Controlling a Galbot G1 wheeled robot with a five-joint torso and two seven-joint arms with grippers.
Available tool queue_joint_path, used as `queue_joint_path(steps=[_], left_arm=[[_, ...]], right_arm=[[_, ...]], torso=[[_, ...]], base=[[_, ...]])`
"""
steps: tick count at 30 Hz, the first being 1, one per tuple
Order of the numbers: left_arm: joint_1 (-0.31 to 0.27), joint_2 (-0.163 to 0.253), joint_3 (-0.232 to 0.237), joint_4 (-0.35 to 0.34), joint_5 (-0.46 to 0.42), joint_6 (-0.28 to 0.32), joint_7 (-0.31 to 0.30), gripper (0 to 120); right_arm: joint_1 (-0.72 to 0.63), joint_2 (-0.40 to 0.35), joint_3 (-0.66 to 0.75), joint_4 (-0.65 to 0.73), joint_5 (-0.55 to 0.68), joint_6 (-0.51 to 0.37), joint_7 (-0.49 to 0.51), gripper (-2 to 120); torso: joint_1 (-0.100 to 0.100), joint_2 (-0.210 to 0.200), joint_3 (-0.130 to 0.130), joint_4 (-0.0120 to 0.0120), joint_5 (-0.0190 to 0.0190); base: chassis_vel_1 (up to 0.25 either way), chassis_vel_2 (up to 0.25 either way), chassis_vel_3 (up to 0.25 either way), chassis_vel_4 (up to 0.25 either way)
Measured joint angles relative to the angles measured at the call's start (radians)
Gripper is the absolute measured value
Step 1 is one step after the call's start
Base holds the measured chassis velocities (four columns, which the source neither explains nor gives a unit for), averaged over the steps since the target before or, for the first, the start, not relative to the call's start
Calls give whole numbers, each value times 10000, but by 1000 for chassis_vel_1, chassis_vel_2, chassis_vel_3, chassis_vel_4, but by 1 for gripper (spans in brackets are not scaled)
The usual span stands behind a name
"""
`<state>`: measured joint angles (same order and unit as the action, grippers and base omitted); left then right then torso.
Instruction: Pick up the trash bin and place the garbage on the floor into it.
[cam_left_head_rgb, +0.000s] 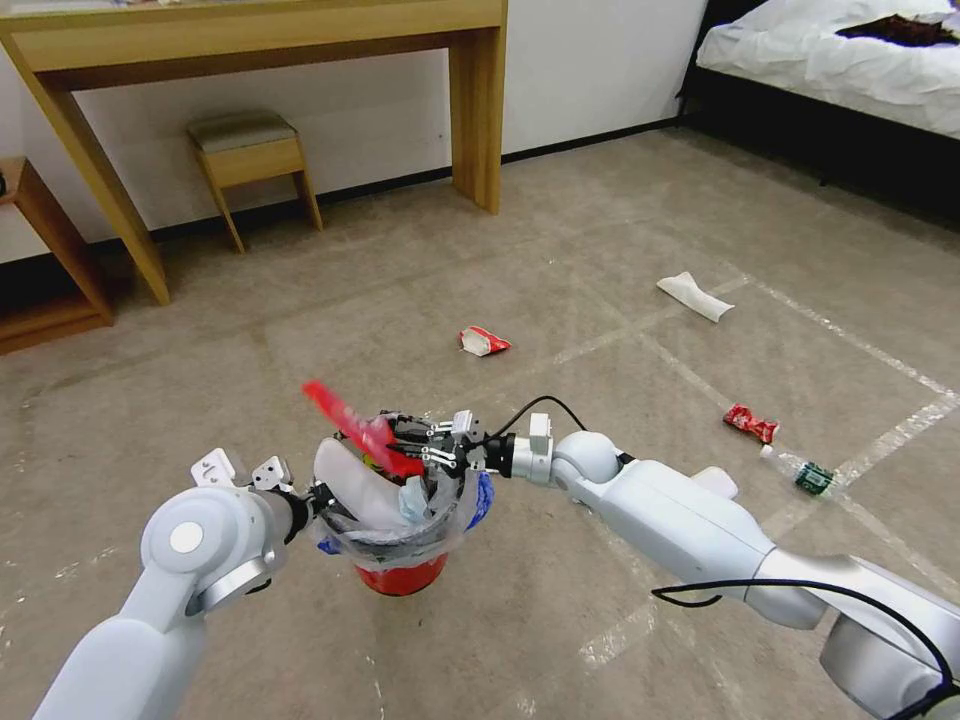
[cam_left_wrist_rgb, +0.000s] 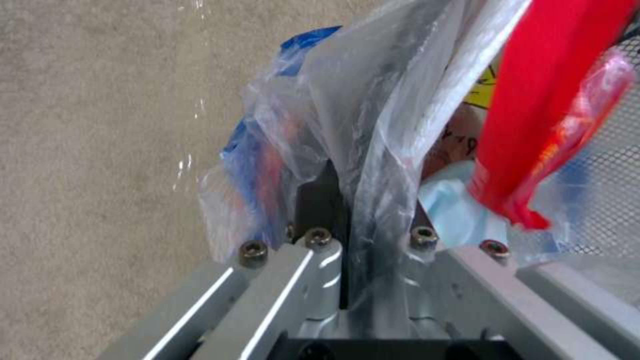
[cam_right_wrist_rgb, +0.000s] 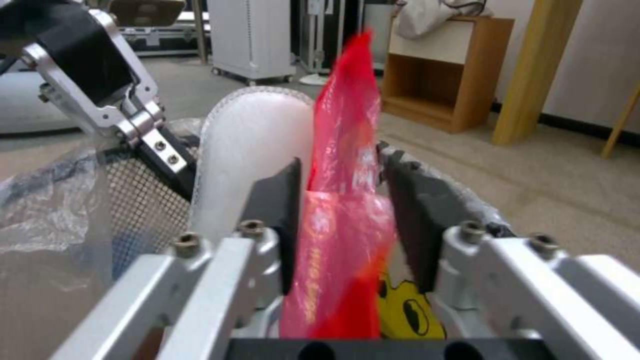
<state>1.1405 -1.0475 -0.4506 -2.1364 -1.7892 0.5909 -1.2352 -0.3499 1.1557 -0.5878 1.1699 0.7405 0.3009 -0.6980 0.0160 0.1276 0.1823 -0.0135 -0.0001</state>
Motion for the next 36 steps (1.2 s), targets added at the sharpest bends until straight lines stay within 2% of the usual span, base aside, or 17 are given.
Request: queue_joint_path(steps=[1, 3, 4, 6, 7, 10, 14, 16, 22, 27, 30, 36], left_arm=[[0, 0, 0, 0, 0, 0, 0, 4], [2, 8, -18, 0, -3, 0, -1, 4], [2, 8, -18, 0, -3, 0, -1, 4], [0, 39, -52, 12, -29, 0, -2, 4], [0, 39, -52, 12, -29, 0, -2, 4], [-25, 69, -82, 25, -59, -4, -3, 4], [-30, 92, -103, 26, -82, -10, -4, 4], [-30, 122, -125, 26, -95, -13, -9, 4], [-24, 129, -145, 35, -99, -23, -11, 4], [-5, 117, -160, 174, -88, -24, -11, 4], [-17, 117, -163, 276, -79, -22, -11, 4], [-9, 122, -157, 314, -71, -18, -10, 4]], right_arm=[[0, 0, 0, 0, 0, 0, 0, 39], [-34, 25, -8, -32, -32, 8, 30, 51], [-34, 25, -8, -32, -32, 8, 30, 51], [-103, 23, -11, -48, -113, 28, 77, 63], [-103, 23, -11, -48, -113, 28, 77, 63], [-108, -23, -13, -67, -184, 58, 110, 79], [-86, -69, -13, -77, -233, 97, 110, 88], [-56, -144, -1, -82, -246, 134, 121, 98], [93, -173, 182, -76, -102, 165, 164, 100], [539, -242, 656, 199, 569, 200, 73, 100], [1155, -459, 1299, 531, 1226, 169, -46, 100], [1575, -865, 2244, 938, 1844, 24, 96, 100]], torso=[[0, 0, 0, 0, 0], [0, 0, 0, 0, 0], [0, 0, 0, 0, 0], [0, 0, 0, -1, 0], [0, 0, 0, -1, 0], [0, 0, 0, 0, 1], [0, 0, 0, -1, 1], [0, 0, 0, 0, 0], [0, 0, 0, -1, 2], [0, 0, 1, 2, 1], [0, 0, 0, 1, 0], [0, 0, 0, 0, 2]], base=[[0, 0, 0, 0], [0, 0, 0, 0], [0, 0, 0, 0], [0, 0, 0, 0], [0, 0, 0, 0], [0, 0, 0, 0], [0, 0, 0, 0], [0, 0, 0, 0], [0, 0, 0, 0], [0, 0, 0, 0], [0, 0, 0, 0], [0, 0, 0, 0]])
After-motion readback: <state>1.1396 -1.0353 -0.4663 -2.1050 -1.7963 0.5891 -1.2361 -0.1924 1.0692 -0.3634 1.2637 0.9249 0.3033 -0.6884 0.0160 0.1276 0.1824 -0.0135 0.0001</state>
